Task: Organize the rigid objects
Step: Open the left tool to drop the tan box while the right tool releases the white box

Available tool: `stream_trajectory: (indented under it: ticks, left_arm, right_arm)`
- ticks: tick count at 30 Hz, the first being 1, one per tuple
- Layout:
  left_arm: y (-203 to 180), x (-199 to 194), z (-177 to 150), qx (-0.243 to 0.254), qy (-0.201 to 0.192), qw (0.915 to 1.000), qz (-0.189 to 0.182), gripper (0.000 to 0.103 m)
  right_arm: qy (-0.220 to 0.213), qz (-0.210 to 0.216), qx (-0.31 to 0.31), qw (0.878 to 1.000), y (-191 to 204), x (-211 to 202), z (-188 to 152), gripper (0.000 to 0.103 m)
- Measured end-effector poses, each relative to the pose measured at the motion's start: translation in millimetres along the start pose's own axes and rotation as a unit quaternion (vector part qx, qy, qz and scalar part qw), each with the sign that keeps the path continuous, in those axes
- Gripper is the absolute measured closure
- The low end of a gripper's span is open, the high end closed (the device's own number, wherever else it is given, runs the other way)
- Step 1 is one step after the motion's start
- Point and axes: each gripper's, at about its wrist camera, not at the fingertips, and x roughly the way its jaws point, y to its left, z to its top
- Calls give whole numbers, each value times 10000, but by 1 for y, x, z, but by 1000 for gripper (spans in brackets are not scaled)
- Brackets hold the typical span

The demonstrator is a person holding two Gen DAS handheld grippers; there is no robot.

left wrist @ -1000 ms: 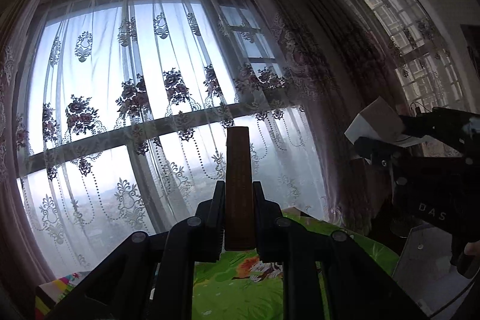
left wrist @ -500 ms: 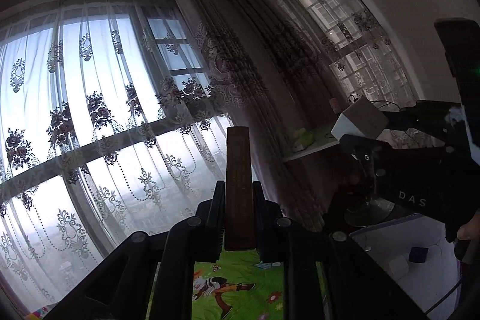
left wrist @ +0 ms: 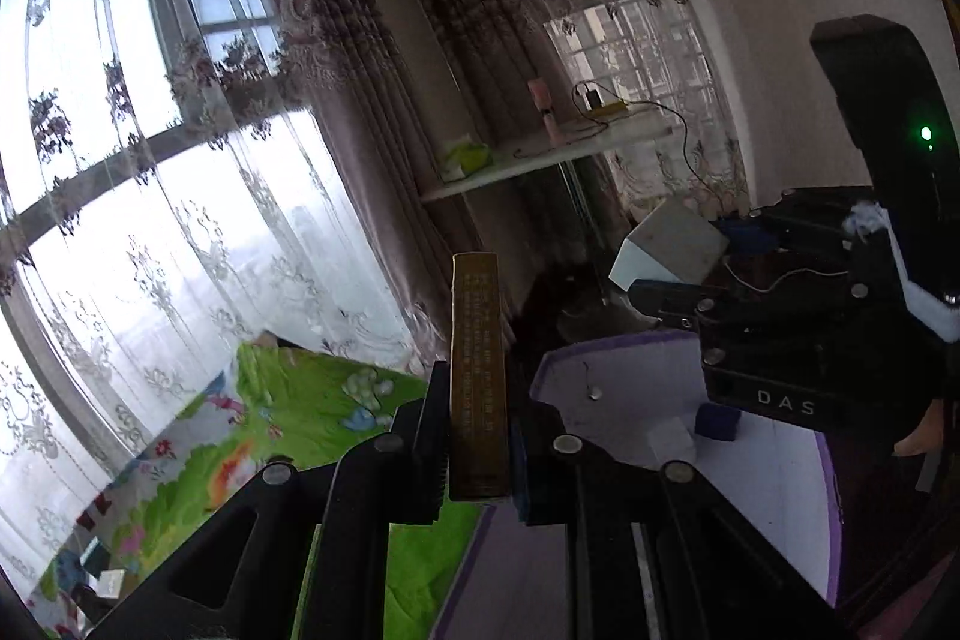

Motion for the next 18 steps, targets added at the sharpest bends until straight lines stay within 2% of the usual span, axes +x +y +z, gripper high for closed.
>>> stream_trajectory:
  ticks: [2,5,8,10,12,14,16,17,18]
  left_arm:
    - [-2,17,-8,-84,560,9978,-342,86]
    - [-14,43,-24,-105,1592,9832,-884,86]
    - [-30,65,-49,-190,2642,9523,-1514,86]
    - [-43,73,-66,-89,3191,9321,-1711,86]
    - [-52,77,-80,81,3569,9172,-1771,85]
    - [-58,79,-89,190,3815,9068,-1785,85]
    - [-59,80,-94,181,3897,9043,-1736,81]
    - [-58,80,-94,147,3902,9050,-1688,76]
    - [-56,79,-94,105,3889,9067,-1628,63]
  right_arm:
    - [608,120,9,9981,-3,13,-9,54]
    - [1680,235,-147,9854,-3,38,-28,54]
    - [2492,418,-125,9675,-5,54,-50,54]
    - [2907,494,-39,9555,-7,63,-64,54]
    - [3278,519,-69,9433,-5,71,-76,54]
    - [3458,481,-99,9370,-4,72,-84,53]
    - [3590,428,-141,9322,-3,74,-87,52]
    - [3590,377,-127,9325,-4,73,-87,44]
    - [3577,346,-112,9331,-5,73,-87,35]
